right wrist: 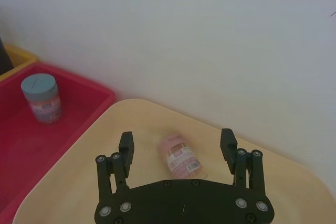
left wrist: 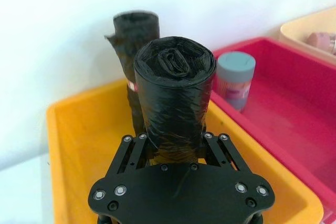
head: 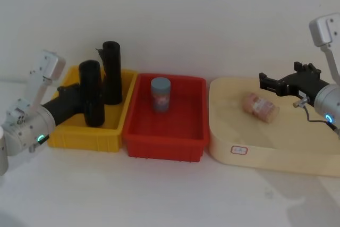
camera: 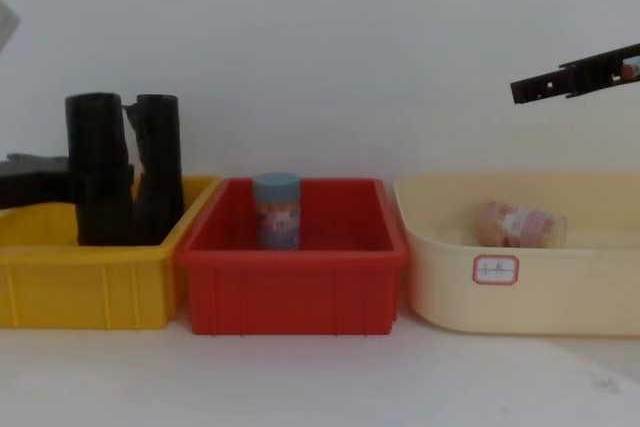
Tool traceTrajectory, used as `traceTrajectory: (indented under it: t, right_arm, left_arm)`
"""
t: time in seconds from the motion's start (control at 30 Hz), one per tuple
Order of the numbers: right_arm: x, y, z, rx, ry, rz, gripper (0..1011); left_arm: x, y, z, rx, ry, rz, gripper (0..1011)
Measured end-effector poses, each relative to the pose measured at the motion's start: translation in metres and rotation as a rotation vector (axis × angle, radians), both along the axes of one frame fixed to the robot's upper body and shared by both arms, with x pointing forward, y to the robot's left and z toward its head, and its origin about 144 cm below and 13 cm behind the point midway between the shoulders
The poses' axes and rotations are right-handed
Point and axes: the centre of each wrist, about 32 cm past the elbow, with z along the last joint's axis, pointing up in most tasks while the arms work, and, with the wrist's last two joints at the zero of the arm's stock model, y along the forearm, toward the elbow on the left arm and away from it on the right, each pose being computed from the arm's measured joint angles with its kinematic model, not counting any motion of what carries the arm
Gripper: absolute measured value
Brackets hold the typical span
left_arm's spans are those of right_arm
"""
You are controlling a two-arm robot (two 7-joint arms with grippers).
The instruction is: Pick up the garbage bag with the one hand and transfer it to the other hand.
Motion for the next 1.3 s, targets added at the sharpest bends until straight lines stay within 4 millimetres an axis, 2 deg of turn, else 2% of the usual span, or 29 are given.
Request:
traceTrajectory:
  t: [0.2,0.7,0.87,1.1,1.3]
  right_arm:
    - [0.0,0.0,0.0,0.001,0.001,0.001,1000]
    - [0.001,0.0,0.001,0.003,0.0,0.002,1001]
    - [0.001,0.0,0.001,0.003,0.0,0.003,1001]
    - [0.001,0.0,0.001,0.003,0.0,0.003,1001]
    - [-0.001,-0.001,0.002,0.006,-0.006,0.003,1001]
  left_arm:
    - [0.0,0.001,0.01,0.002,-0.05,-0.007,394]
    - [0.011,0.005,0.062,-0.038,-0.171,-0.137,394]
    - [0.021,-0.003,0.076,-0.056,-0.152,-0.195,394]
    - [0.039,-0.02,0.084,-0.064,-0.109,-0.268,394]
    - [0.065,-0.045,0.088,-0.057,-0.059,-0.361,394]
